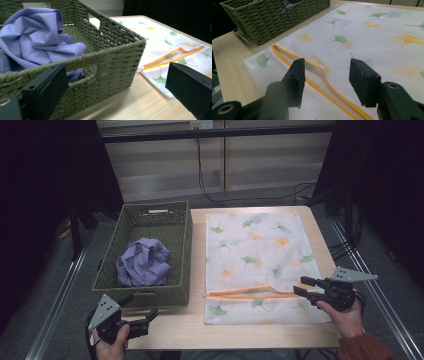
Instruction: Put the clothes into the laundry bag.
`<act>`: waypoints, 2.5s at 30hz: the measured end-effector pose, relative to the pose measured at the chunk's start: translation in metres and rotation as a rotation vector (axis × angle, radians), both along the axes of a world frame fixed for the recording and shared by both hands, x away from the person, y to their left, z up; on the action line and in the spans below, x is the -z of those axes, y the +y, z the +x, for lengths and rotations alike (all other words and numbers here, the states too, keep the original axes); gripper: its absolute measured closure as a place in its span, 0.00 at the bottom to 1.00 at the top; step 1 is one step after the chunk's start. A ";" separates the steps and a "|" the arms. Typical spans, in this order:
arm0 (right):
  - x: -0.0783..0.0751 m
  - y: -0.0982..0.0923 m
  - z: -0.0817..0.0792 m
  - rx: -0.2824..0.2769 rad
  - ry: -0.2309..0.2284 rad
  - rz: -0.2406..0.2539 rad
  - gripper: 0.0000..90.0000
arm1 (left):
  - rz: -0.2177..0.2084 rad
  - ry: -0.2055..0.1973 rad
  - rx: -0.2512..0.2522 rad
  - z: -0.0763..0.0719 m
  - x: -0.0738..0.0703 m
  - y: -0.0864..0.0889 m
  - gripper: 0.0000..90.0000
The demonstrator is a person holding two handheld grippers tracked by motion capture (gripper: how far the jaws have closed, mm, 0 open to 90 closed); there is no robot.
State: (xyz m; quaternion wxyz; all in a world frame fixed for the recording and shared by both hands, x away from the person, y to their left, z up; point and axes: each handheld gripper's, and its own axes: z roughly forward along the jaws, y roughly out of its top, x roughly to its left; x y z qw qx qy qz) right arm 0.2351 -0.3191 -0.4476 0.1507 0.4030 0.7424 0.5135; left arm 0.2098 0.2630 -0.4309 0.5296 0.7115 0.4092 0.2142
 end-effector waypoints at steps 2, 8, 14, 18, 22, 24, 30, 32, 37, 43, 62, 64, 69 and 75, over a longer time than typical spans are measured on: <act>0.000 0.000 0.000 -0.001 -0.002 -0.003 0.52 | 0.003 0.009 -0.012 0.001 0.000 -0.001 0.04; 0.002 0.001 0.002 -0.021 0.018 0.010 0.50 | 0.007 0.007 -0.005 0.003 0.001 -0.002 0.04; 0.004 0.001 0.005 -0.040 0.041 0.019 0.49 | 0.011 0.008 -0.003 0.004 0.002 -0.002 0.04; 0.003 0.004 0.006 -0.076 0.042 0.027 0.47 | 0.014 0.025 0.007 0.005 0.003 -0.004 0.04; 0.001 0.009 0.010 -0.118 0.057 0.015 0.45 | 0.006 0.034 0.008 0.006 0.003 -0.004 0.04; -0.001 0.011 0.011 -0.107 0.053 0.003 0.42 | 0.004 0.038 0.010 0.006 0.003 -0.004 0.04; -0.011 0.024 0.019 -0.110 0.027 -0.044 0.42 | 0.013 0.030 0.023 0.006 0.003 -0.004 0.04; -0.014 0.030 0.023 -0.118 0.032 -0.068 0.43 | 0.017 0.029 0.007 0.004 0.003 -0.003 0.04; -0.017 0.042 0.032 -0.147 0.077 -0.087 0.45 | 0.009 0.031 0.008 0.005 0.003 -0.003 0.04; -0.016 0.057 0.056 -0.188 0.133 -0.091 0.50 | 0.015 0.029 0.025 0.006 0.003 -0.002 0.04; 0.028 0.074 0.082 -0.263 0.257 -0.235 0.51 | 0.021 0.037 0.054 0.005 0.003 -0.005 0.04; 0.032 0.072 0.084 -0.255 0.269 -0.243 0.51 | 0.020 0.043 0.053 0.006 0.004 -0.004 0.04; 0.038 0.071 0.086 -0.248 0.276 -0.264 0.52 | 0.007 0.048 0.047 0.005 0.003 -0.004 0.04; 0.045 0.073 0.084 -0.215 0.276 -0.323 0.60 | 0.031 0.038 0.056 0.005 0.003 -0.007 0.04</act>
